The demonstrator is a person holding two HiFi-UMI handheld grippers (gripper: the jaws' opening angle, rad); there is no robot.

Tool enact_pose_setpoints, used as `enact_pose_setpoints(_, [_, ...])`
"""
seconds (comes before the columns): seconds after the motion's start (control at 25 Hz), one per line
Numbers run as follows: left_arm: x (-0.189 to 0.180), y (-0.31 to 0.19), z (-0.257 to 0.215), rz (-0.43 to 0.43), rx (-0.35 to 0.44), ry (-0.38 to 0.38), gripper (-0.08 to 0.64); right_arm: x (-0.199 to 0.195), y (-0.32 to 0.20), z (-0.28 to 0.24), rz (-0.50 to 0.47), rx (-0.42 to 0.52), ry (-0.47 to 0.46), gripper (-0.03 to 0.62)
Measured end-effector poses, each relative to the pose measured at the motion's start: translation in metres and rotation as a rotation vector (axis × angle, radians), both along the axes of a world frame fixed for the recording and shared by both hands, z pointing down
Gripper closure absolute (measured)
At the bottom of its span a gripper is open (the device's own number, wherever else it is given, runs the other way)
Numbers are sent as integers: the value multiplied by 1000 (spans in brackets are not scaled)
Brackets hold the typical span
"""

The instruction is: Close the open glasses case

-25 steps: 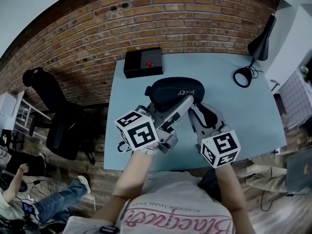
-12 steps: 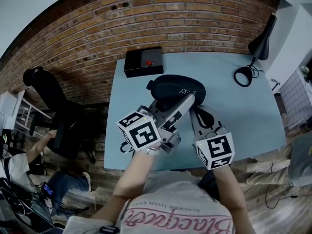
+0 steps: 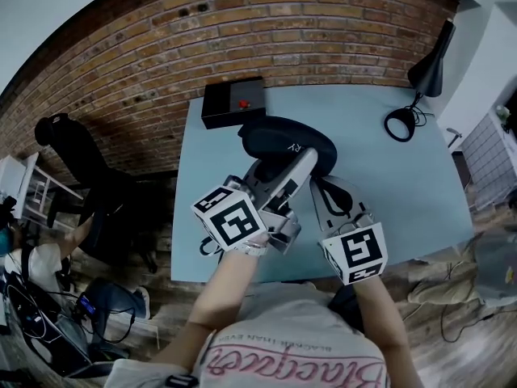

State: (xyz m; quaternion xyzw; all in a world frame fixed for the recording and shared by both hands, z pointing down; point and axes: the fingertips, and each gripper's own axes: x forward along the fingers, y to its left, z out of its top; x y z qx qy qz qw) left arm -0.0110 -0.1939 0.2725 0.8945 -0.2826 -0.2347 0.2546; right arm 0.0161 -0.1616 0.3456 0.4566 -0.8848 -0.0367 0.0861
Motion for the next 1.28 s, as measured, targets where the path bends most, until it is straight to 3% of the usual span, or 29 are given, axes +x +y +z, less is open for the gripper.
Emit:
enact_pose_setpoints(0.6, [4,8,-1,67,9,-25,304,36,-2,-3,84,5,-7,577])
enact_pose_setpoints(1.0, [17,23,-4,123,100,-166,305,53,-4,-13,111,40,16,575])
enact_pose_setpoints(1.28, [21,31,-1,187,115,-197,308,59,-4,-21,98,98,91,575])
